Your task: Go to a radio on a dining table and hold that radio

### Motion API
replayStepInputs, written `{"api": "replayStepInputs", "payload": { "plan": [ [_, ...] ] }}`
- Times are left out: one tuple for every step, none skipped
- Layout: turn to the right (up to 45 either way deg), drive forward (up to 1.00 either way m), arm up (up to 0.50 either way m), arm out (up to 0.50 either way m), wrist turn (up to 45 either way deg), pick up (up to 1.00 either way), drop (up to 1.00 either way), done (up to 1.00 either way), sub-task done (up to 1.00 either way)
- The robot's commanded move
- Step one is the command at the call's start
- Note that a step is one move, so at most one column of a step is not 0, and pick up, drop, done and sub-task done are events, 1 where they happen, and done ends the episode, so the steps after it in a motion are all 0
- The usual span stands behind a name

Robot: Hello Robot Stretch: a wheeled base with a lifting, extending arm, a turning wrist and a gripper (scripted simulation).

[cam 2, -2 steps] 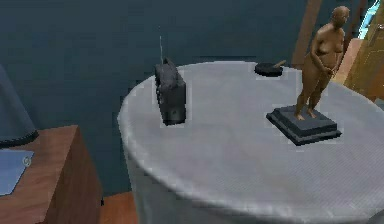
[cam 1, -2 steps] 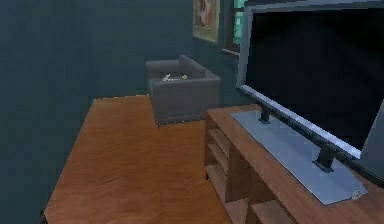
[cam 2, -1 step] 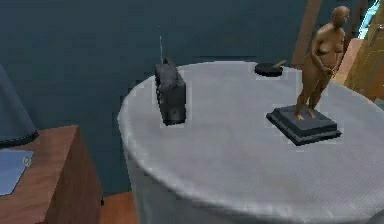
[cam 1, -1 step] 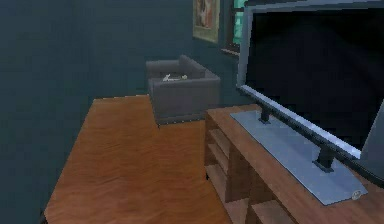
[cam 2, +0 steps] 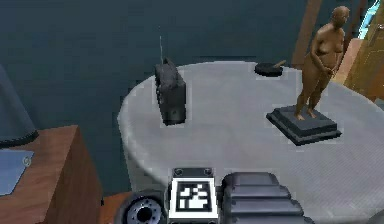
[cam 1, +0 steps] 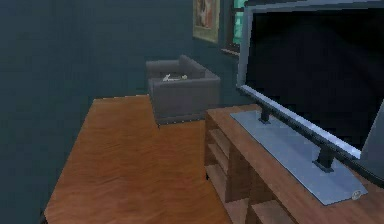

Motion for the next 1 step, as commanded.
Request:
{"api": "replayStepInputs", "payload": {
  "plan": [
    [0.0, 0.0, 0.0, 0.24, 0.0, 0.0, 0.0, 0.0, 0.0]
  ]
}}
